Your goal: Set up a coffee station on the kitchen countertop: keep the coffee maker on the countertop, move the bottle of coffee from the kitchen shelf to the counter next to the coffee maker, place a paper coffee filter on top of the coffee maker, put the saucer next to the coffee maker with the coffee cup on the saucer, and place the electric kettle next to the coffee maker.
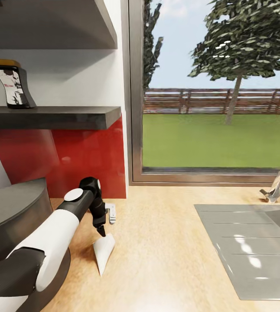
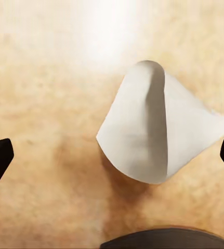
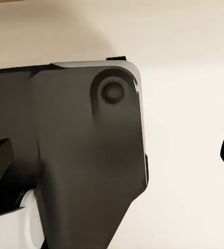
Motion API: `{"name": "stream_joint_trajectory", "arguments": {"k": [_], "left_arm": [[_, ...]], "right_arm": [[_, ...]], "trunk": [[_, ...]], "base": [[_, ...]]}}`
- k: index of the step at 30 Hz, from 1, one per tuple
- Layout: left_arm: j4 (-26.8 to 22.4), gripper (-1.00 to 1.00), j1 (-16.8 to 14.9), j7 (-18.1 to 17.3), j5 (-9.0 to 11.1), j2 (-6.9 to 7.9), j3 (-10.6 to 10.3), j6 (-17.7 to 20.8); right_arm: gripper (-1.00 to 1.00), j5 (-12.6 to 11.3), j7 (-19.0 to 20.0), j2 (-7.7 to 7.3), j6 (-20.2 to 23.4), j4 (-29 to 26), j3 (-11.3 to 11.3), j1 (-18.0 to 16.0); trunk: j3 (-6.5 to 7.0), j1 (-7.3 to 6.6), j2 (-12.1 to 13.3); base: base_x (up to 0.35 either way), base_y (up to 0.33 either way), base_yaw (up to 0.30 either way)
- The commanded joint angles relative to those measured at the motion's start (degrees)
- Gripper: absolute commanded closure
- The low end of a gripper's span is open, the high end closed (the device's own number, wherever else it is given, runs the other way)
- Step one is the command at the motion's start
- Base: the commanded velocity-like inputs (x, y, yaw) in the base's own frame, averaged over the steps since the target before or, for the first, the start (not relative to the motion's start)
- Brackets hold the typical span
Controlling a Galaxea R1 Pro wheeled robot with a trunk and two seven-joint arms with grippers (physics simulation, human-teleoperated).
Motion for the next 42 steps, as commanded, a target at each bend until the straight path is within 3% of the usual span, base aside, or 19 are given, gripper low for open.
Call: {"name": "stream_joint_trajectory", "arguments": {"k": [1,8,25,32,42], "left_arm": [[0.24,-1.00,0.05,-0.32,0.11,-0.01,-0.06,-0.33],[1.86,-1.00,0.20,-0.32,0.95,-0.02,0.11,-3.31],[2.27,-1.00,0.29,-0.32,2.84,-0.10,0.34,-3.49],[5.47,-1.00,0.37,-0.32,5.78,0.14,0.24,-3.66],[6.71,-1.00,0.38,-0.32,6.22,0.29,0.20,-3.82]], "right_arm": [[-1.00,-0.53,0.01,0.00,-0.19,0.02,0.14,-0.02],[-1.00,-0.53,0.01,0.00,-0.21,0.02,0.14,-0.02],[-1.00,-0.53,0.01,0.00,-0.20,0.02,0.14,-0.02],[-1.00,-0.53,0.01,0.00,-0.19,0.02,0.14,-0.02],[-1.00,-0.47,0.01,0.00,-0.19,0.05,0.14,-0.02]], "trunk": [[-0.09,0.03,-0.10],[-0.09,0.03,-0.10],[-0.09,0.03,-0.10],[-0.09,0.03,-0.10],[-0.09,0.03,-0.10]], "base": [[0.000,0.000,0.000],[0.000,0.000,0.000],[0.000,0.000,0.000],[0.000,0.000,0.000],[0.000,0.000,0.000]]}}
